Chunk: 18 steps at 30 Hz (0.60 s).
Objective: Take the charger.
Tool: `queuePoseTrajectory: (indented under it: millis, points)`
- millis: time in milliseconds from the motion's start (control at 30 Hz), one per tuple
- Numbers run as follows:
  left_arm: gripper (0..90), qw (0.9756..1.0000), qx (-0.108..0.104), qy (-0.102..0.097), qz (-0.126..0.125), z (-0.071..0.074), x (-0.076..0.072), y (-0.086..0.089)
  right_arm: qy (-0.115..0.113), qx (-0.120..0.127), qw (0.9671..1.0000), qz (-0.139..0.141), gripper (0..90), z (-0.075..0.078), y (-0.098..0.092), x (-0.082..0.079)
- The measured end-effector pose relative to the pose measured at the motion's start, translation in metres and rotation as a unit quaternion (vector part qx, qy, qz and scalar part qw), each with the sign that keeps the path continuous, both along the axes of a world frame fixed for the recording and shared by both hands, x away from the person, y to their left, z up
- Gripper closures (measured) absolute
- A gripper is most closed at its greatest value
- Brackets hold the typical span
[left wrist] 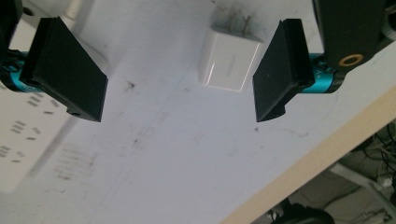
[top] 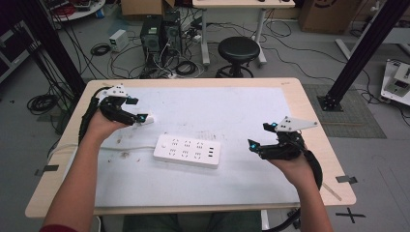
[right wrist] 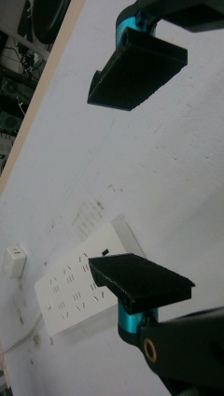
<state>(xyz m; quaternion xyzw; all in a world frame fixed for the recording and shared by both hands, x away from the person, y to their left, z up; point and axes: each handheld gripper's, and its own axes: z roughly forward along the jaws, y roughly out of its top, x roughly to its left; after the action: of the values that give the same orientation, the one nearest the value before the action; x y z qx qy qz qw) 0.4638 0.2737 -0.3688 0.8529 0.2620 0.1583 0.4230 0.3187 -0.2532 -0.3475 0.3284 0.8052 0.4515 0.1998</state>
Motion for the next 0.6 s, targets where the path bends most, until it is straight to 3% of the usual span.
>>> queuePoseTrajectory:
  millis: [33,67,200,300,600]
  points:
    - [17.9,1.0000,0.000,0.000,0.000,0.000,0.000,0.000,0.003,0.001,1.0000,0.000,19.2,-0.001,0.001,0.000]
    - [17.9,1.0000,-0.001,0.008,0.006,-0.011,0.010,0.002,0.004,-0.001,1.0000,0.003,19.2,-0.002,0.001,0.001]
    - [17.9,0.9993,0.019,0.030,0.008,-0.033,0.023,0.002,0.006,-0.004,1.0000,0.005,19.2,-0.006,0.004,0.001]
    - [17.9,0.9993,0.018,0.031,0.013,-0.046,0.032,0.003,0.011,-0.004,0.9999,0.005,19.3,-0.008,0.005,0.001]
    - [17.9,0.9986,0.028,0.041,0.016,-0.069,0.044,0.003,0.020,-0.008,0.9998,0.004,19.3,-0.016,0.006,0.001]
